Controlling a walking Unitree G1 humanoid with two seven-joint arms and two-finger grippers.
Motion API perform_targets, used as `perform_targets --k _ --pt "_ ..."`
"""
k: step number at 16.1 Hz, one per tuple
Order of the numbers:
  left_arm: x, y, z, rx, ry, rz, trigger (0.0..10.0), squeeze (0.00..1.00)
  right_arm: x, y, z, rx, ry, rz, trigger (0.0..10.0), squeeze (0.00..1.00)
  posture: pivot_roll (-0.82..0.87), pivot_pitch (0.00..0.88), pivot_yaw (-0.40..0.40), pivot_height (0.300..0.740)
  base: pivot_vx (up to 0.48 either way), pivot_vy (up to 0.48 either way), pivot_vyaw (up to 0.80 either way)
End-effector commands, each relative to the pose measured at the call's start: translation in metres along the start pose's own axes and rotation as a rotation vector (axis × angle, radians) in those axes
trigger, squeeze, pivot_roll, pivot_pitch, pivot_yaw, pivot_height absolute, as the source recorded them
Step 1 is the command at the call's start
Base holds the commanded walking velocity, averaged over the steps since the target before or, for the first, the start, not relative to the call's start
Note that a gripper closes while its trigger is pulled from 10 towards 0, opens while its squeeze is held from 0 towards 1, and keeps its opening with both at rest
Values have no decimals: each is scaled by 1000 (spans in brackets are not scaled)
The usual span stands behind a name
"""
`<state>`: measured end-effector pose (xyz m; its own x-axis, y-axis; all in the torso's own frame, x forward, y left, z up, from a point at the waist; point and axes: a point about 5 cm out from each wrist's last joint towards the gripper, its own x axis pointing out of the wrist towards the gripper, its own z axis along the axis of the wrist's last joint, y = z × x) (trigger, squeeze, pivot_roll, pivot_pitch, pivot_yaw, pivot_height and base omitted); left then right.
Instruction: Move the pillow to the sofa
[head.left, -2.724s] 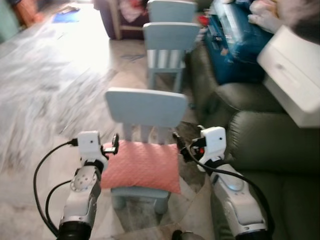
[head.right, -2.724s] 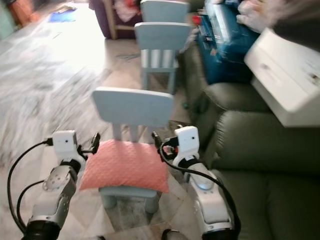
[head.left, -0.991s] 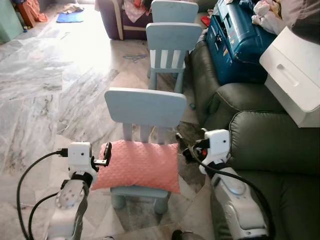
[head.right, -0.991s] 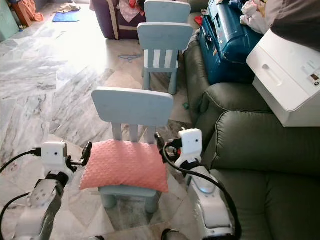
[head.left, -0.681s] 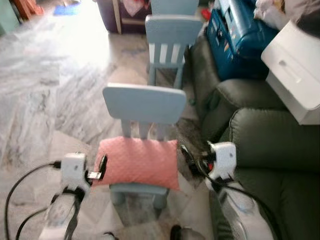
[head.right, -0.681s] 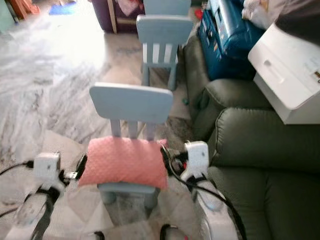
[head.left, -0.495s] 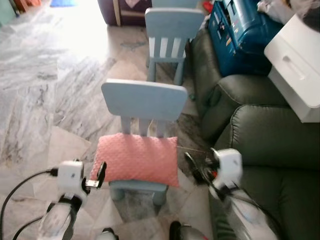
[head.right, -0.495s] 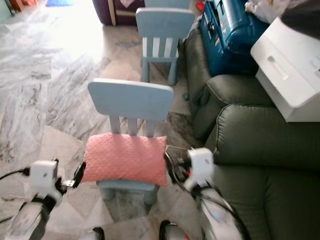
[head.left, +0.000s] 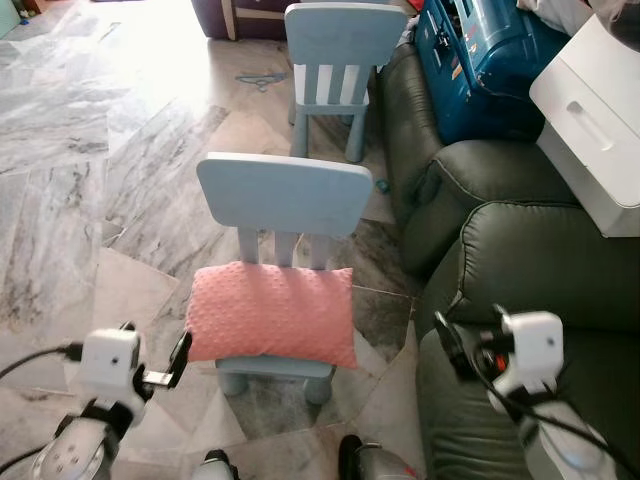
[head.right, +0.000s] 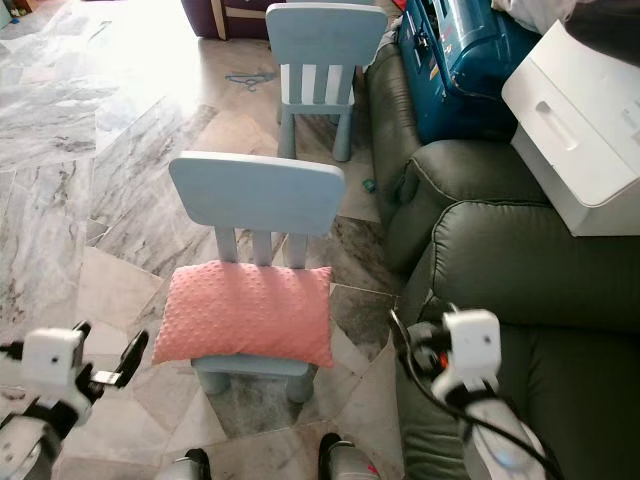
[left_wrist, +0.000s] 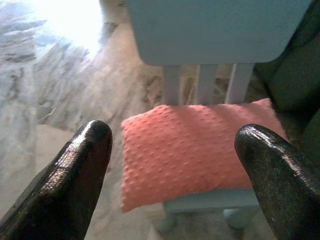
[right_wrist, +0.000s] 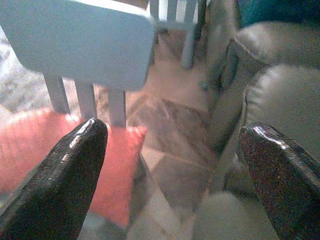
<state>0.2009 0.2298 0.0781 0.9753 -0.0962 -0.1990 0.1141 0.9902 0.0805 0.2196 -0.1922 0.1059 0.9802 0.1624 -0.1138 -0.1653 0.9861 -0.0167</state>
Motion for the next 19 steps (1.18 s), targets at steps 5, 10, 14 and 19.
perform_targets --k 5,10,14,19 --pt "7 -12 -5 -35 27 -44 10000 0 8 15 4 46 -15 29 10000 0 -103 216 -29 740 0 0 0" --pt "26 -20 4 -57 -13 -50 10000 0 18 35 9 102 -35 97 10000 0 -105 209 -31 740 0 0 0" --pt "31 -25 4 -61 -23 -54 10000 0 24 41 12 119 -52 125 10000 0 -100 185 -27 740 0 0 0" --pt "40 -24 8 -57 -45 -53 10000 0 33 43 14 121 -72 132 10000 0 -91 147 -18 740 0 0 0"
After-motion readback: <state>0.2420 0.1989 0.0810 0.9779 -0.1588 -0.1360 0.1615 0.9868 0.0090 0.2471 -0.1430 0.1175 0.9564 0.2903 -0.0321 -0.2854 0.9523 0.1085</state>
